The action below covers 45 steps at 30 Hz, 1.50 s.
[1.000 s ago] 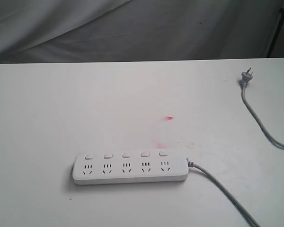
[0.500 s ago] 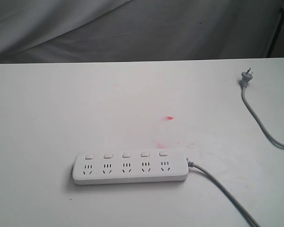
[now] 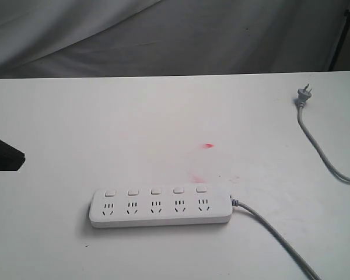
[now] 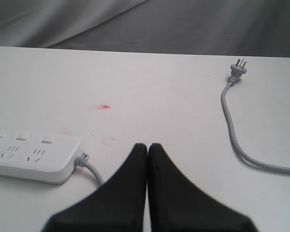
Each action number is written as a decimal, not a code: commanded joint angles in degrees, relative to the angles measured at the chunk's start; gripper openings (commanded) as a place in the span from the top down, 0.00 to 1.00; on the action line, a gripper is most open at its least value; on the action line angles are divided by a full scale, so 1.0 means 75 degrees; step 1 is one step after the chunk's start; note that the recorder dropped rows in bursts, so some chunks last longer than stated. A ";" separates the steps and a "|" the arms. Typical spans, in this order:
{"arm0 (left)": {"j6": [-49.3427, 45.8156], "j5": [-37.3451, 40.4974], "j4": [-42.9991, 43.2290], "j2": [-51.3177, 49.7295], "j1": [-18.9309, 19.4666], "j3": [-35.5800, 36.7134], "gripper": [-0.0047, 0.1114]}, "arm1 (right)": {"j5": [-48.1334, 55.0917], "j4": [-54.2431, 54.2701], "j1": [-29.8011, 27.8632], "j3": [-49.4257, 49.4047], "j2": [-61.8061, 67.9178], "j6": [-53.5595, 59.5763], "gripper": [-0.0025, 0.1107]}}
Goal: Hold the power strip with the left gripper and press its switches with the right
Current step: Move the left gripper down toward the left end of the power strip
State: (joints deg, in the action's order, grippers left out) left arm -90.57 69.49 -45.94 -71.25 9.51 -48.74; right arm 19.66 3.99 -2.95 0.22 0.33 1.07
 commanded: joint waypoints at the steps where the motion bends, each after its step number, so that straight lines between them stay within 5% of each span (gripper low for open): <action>1: -0.0131 0.0063 0.0038 -0.0450 0.0262 -0.0439 0.96 | -0.0010 -0.0021 -0.0063 -0.0029 -0.0044 -0.0002 0.98; 15: -0.0465 0.0063 0.0207 -0.1890 0.0422 -0.1520 0.96 | -0.0010 -0.0021 -0.0063 -0.0029 -0.0044 -0.0002 0.98; 45: -0.0375 0.0063 -0.0031 -0.1479 0.0027 -0.1428 0.96 | -0.0010 -0.0021 -0.0063 -0.0029 -0.0044 -0.0002 0.98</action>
State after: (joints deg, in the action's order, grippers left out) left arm -93.63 69.74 -45.20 -82.85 10.00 -59.56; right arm 19.66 3.99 -2.95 0.22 0.33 1.07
